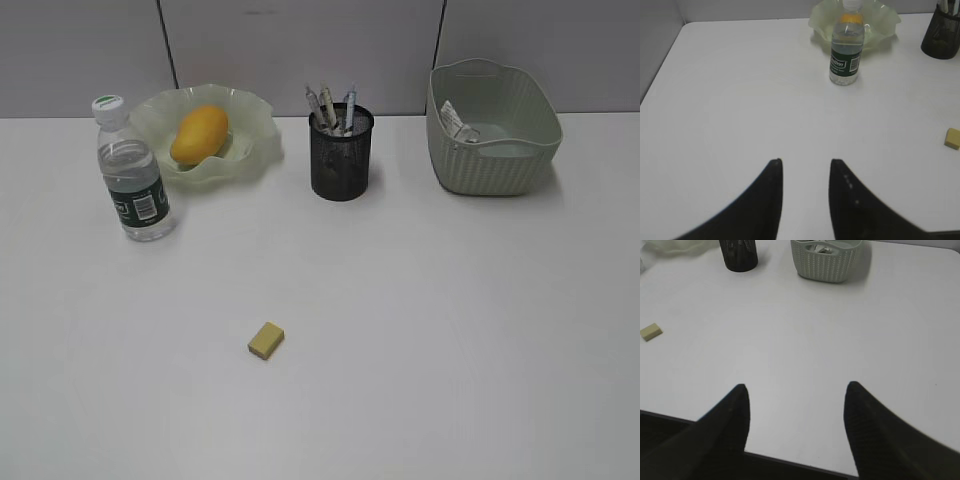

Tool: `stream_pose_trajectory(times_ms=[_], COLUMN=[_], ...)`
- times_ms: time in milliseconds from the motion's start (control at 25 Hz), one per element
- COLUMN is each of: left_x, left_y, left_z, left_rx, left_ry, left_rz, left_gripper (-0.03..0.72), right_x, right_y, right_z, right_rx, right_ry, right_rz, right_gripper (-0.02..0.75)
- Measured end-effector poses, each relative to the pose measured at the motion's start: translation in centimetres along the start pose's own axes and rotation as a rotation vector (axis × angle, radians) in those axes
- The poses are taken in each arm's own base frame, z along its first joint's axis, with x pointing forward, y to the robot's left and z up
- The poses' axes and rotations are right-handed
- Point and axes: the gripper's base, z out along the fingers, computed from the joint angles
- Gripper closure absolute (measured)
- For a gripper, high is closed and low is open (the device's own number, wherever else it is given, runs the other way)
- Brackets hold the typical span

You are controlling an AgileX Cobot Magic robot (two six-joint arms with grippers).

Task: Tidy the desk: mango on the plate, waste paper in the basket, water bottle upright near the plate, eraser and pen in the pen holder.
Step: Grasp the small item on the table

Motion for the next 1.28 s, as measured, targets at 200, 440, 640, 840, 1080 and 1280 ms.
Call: stream_pose_trajectory(times_ms=[200, 440, 640, 840, 1080, 1280], left_x=[0.0, 0.0, 0.0, 0.0, 0.0, 0.0], left_y=[0.0, 0.0, 0.0, 0.01, 0.0, -0.03], left_z=[0.0, 0.0, 0.0, 0.0, 0.0, 0.0], left_rx=[0.0, 0.0, 0.0, -0.001, 0.0, 0.004], left_ry=[0.0, 0.0, 0.0, 0.0, 0.0, 0.0], left_rz=[0.0, 0.0, 0.0, 0.0, 0.0, -0.002], left_gripper=[0.442, 0.442, 0.442, 0.442, 0.442, 0.442], right_x=[0.0, 0.0, -0.02, -0.04, -0.05, -0.05], right_y=[0.03, 0.02, 0.05, 0.09, 0.11, 0.11], right_z=[0.0, 0.0, 0.03, 0.08, 0.09, 0.1], right_rx=[-0.003, -0.003, 0.033, 0.088, 0.107, 0.118], right_ry=[0.0, 0.0, 0.0, 0.0, 0.0, 0.0], right_rz=[-0.004, -0.006, 0.01, 0.036, 0.045, 0.05], right_gripper=[0.27, 0.272, 0.271, 0.271, 0.272, 0.272])
